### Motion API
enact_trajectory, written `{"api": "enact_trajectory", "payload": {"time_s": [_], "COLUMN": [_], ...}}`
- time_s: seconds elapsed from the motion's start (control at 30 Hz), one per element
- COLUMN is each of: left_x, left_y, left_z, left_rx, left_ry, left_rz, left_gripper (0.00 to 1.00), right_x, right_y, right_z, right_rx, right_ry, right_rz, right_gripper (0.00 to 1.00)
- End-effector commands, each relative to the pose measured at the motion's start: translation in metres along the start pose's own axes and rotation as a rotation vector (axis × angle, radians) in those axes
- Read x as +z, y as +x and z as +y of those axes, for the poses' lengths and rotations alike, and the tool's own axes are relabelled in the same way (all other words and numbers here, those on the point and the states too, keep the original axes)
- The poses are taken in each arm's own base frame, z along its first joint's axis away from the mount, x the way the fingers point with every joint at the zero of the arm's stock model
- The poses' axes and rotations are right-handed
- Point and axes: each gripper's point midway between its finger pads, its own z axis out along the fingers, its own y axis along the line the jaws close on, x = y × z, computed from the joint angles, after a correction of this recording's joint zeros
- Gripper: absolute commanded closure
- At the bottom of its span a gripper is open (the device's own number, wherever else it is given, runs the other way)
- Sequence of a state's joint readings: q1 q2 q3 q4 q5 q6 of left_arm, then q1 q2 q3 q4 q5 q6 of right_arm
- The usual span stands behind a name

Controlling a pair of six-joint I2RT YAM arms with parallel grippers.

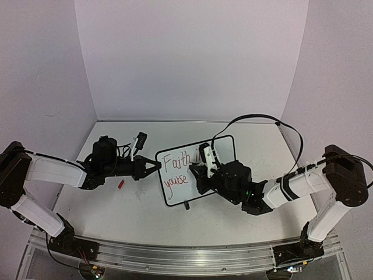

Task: Write a sentence on the whiteboard

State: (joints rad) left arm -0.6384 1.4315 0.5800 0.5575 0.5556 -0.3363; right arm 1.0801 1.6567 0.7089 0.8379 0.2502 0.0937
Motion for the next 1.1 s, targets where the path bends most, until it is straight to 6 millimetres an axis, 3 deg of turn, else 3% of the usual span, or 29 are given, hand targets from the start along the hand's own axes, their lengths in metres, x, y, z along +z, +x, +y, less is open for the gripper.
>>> {"api": "enact_trajectory", "payload": {"time_s": [0.0, 1.07], "left_x": [-0.004, -0.005], "left_y": [-0.011, -0.011], "left_z": [-0.004, -0.004], "left_rx": [0.056, 0.061], "left_ry": [-0.007, -0.01], "left_rz": [-0.026, -0.026], "left_gripper": [1.0, 1.0], "right_x": [0.01, 0.004], "right_y": [-0.01, 0.041], "right_z": [-0.003, -0.009], "right_rx": [0.0, 0.042], "right_ry": [0.034, 0.048], "right_rz": [-0.03, 0.121], "right_gripper": [1.0, 1.0]}}
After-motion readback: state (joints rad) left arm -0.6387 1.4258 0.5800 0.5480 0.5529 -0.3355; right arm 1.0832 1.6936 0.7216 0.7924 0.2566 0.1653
